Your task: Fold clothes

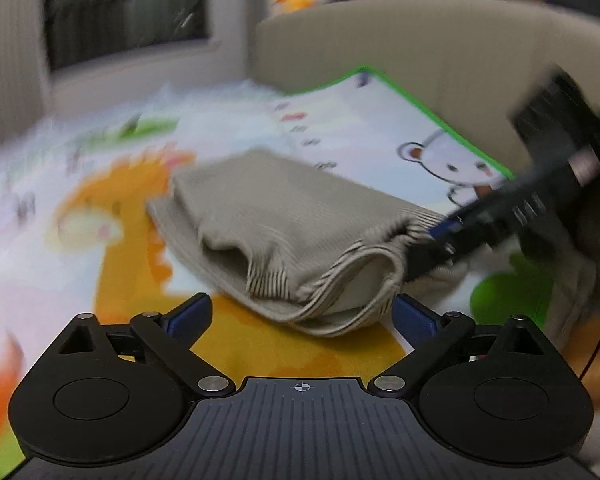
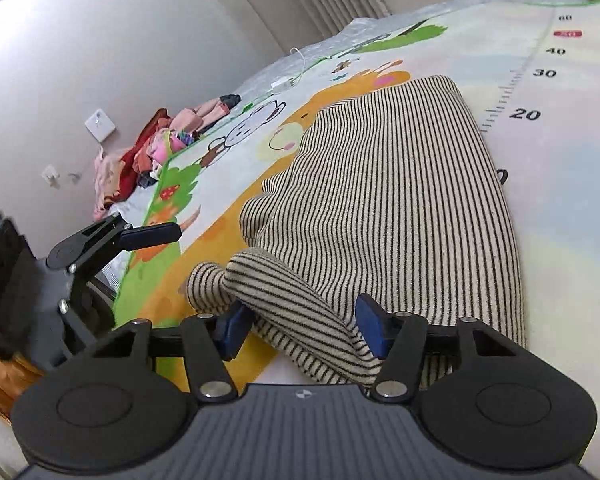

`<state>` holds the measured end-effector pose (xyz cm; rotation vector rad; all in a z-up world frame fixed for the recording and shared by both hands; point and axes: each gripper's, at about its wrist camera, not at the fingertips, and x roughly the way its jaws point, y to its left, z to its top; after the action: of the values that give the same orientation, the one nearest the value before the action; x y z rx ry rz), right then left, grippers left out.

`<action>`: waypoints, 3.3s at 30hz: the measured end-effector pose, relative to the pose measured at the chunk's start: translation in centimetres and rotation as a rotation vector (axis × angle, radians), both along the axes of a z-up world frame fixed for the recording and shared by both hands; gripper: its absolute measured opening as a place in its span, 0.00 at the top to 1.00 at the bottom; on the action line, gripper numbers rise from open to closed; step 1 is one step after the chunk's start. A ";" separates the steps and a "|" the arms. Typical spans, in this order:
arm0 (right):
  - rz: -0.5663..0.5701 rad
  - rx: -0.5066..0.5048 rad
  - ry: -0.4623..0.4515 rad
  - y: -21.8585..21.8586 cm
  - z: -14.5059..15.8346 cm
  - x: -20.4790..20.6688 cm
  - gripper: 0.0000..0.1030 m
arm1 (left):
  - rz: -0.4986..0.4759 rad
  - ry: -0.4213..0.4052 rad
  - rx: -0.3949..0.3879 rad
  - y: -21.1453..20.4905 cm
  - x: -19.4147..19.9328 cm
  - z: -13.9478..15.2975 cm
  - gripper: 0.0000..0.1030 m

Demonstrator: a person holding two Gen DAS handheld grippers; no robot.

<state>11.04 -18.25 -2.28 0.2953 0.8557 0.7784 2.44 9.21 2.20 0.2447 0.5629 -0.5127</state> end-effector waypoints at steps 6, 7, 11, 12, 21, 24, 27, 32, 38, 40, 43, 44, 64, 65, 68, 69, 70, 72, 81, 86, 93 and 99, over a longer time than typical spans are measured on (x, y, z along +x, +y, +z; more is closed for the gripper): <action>0.025 -0.051 -0.047 0.4 0.9 -0.9 0.45 | -0.161 -0.157 0.264 -5.3 0.2 -2.6 0.00; 0.027 -0.081 -0.080 0.4 1.4 -1.4 0.44 | -0.169 -0.166 0.278 -6.0 0.7 -3.1 0.00; 0.035 -0.314 -0.346 0.6 3.1 -4.9 0.26 | -0.188 -0.172 0.253 -7.7 2.2 -3.6 0.15; 0.037 -0.381 -0.418 0.7 3.3 -5.8 0.26 | -0.188 -0.164 0.236 -7.7 2.3 -3.5 0.21; 0.131 -0.725 -0.678 4.2 -0.3 -7.7 0.25 | -0.140 -0.040 0.084 -6.4 4.1 -3.0 0.23; 0.137 -0.766 -0.726 5.5 -1.4 -7.4 0.25 | -0.126 -0.014 0.057 -6.0 4.4 -2.6 0.23; 0.128 -0.748 -0.707 6.0 -0.7 -6.6 0.58 | -0.104 0.012 0.022 -5.5 4.7 -2.4 0.23; 0.139 -0.667 -0.617 5.0 1.6 -6.2 0.71 | -0.101 0.038 -0.052 -3.9 4.1 -1.1 0.22; 0.245 -0.666 -0.577 4.0 4.7 -9.7 0.74 | -0.027 0.039 -0.302 1.1 4.5 2.4 0.06; 0.293 -0.678 -0.579 3.7 6.1 -11.2 0.74 | 0.040 0.031 -0.319 1.5 5.9 2.7 0.14; 0.306 -0.681 -0.583 3.4 9.1 -12.6 0.74 | 0.139 0.076 -0.379 2.5 8.9 2.0 0.25; 0.306 -0.675 -0.586 3.4 10.2 -12.7 0.74 | 0.147 0.101 -0.392 2.5 9.6 1.6 0.26; 0.096 -0.457 -0.339 5.2 3.3 11.3 0.54 | 0.133 0.194 -0.348 6.2 8.9 -0.6 0.20; 0.076 -0.434 -0.329 4.8 2.9 11.5 0.53 | 0.127 0.173 -0.377 6.4 8.6 0.1 0.20; 0.007 -0.355 -0.286 3.4 2.1 11.9 0.49 | 0.044 0.139 -0.452 5.9 8.0 1.3 0.10; -0.016 -0.330 -0.273 3.0 1.9 12.0 0.49 | 0.012 0.140 -0.453 5.3 8.1 1.4 0.09; -0.038 -0.305 -0.260 2.6 1.8 12.0 0.48 | -0.020 0.141 -0.453 4.6 8.1 1.4 0.08; -0.096 -0.277 -0.268 1.8 2.3 11.4 0.41 | -0.043 0.154 -0.394 2.7 8.2 0.7 0.09; -0.204 -0.273 -0.412 -3.9 2.7 1.3 0.16 | 0.016 0.224 -0.339 0.5 9.7 -2.2 0.31; -0.249 -0.164 -0.352 -4.6 0.2 1.3 0.43 | 0.022 0.221 -0.373 0.9 9.9 -2.2 0.41; -0.313 -0.031 -0.331 -5.6 3.5 6.4 0.86 | 0.023 0.206 -0.400 0.5 11.7 0.4 0.54; -0.328 -0.178 -0.249 -3.3 0.0 12.3 0.73 | 0.122 0.174 -0.361 0.4 16.4 1.3 0.51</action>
<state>23.37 -21.54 -2.31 0.1697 0.6159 0.4187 18.88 9.59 3.50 -0.1786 0.6384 -0.5102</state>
